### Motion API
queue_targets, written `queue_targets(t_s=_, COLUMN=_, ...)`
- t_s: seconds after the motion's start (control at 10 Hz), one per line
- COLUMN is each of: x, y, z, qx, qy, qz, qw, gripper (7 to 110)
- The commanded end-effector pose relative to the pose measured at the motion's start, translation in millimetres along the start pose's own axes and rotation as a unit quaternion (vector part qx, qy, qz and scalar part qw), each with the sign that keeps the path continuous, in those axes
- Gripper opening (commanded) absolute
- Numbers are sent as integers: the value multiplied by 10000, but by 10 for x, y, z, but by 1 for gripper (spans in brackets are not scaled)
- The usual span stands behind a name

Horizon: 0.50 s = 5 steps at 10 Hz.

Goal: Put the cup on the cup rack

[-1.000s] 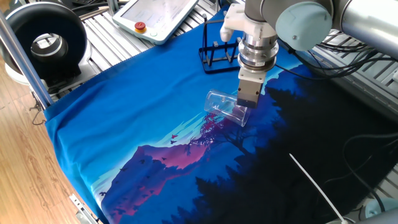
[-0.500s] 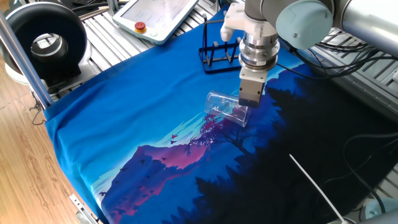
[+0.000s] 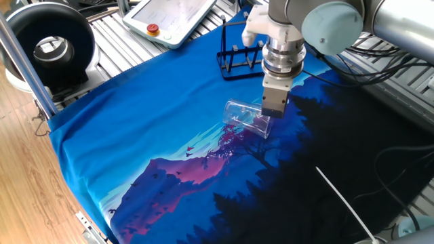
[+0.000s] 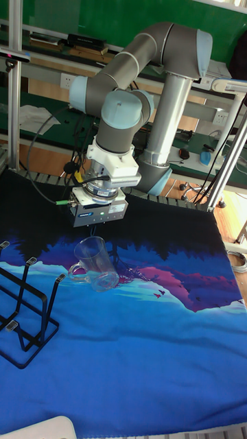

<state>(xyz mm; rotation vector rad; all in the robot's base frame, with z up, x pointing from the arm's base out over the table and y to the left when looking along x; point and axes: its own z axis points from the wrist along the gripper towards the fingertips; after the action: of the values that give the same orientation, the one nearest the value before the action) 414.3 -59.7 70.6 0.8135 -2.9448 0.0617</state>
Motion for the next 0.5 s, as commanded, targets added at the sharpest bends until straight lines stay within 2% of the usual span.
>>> queue_targets(t_s=0.0, x=4, y=27, z=-34, qx=-51, qy=-20, qz=32, qw=10000, gripper=7)
queue_targets(t_s=0.2, x=-5, y=71, z=-113, qx=-44, qy=28, qz=65, qw=10000, gripper=7)
queue_targets(t_s=0.4, x=-42, y=96, z=-117, qx=-82, qy=-12, qz=76, qw=9999, gripper=7)
